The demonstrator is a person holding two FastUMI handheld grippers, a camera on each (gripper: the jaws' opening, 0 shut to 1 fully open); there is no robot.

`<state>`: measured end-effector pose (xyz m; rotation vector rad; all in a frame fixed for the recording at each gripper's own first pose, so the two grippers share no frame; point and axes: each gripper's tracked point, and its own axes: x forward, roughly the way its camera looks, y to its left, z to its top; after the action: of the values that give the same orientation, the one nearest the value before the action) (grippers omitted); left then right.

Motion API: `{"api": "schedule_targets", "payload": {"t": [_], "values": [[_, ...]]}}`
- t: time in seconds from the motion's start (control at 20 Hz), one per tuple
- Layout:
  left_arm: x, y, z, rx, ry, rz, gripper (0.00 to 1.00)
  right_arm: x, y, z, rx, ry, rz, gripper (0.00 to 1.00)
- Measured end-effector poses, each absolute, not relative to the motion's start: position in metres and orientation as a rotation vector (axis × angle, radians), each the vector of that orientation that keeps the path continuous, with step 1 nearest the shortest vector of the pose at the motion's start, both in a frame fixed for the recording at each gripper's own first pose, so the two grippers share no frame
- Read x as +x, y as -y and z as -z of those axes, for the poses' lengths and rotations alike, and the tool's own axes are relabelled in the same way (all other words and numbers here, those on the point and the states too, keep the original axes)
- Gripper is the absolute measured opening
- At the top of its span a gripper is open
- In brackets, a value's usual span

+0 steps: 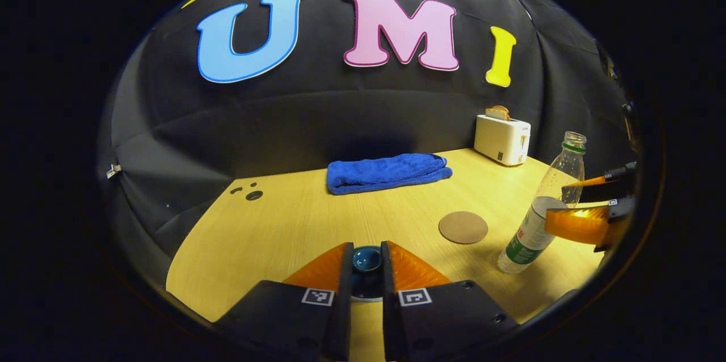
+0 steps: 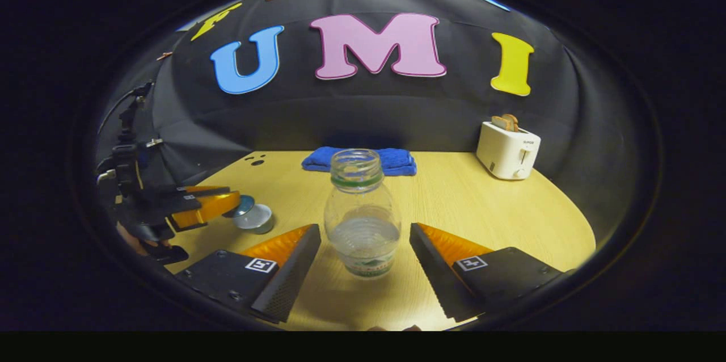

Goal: Open the teacup lid with one hand, grasp the water bottle and pour water into the teacup with the other hand; after pouring, place the water bottle on the coaster and then close the teacup lid.

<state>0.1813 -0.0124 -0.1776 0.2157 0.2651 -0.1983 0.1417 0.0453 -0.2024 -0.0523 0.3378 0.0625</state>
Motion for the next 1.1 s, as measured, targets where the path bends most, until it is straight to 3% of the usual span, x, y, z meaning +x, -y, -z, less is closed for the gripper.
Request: {"api": "schedule_targets", "payload": {"t": [0.3,0.35,0.45,0.5,0.55,0.6,0.7,0.75,0.9,1.1], "values": [[0.180,0.005,0.180,0.219,-0.278,0.175,0.27,0.159,-0.051,0.218,-0.093,-0.344,-0.069,0.98],[0.180,0.005,0.179,0.219,-0.277,0.173,0.23,0.160,-0.051,0.219,-0.088,-0.342,-0.063,0.98],[0.176,0.006,0.178,0.219,-0.279,0.175,0.27,0.164,-0.051,0.221,-0.080,-0.347,-0.054,0.94],[0.175,0.008,0.179,0.218,-0.281,0.180,0.27,0.166,-0.048,0.220,-0.083,-0.344,-0.044,0.97],[0.174,0.008,0.180,0.218,-0.284,0.184,0.27,0.166,-0.048,0.220,-0.082,-0.342,-0.042,0.93],[0.173,0.009,0.179,0.219,-0.286,0.187,0.27,0.167,-0.048,0.220,-0.081,-0.340,-0.043,0.83],[0.172,0.008,0.177,0.217,-0.283,0.188,0.31,0.170,-0.052,0.220,-0.086,-0.339,-0.059,0.82],[0.172,0.007,0.177,0.217,-0.280,0.187,0.27,0.170,-0.054,0.221,-0.097,-0.339,-0.070,0.81],[0.169,0.005,0.172,0.207,-0.272,0.181,0.30,0.172,-0.064,0.220,-0.154,-0.343,-0.122,0.77],[0.160,-0.003,0.158,0.186,-0.246,0.162,0.27,0.176,-0.074,0.205,-0.304,-0.312,-0.174,0.70]]}}
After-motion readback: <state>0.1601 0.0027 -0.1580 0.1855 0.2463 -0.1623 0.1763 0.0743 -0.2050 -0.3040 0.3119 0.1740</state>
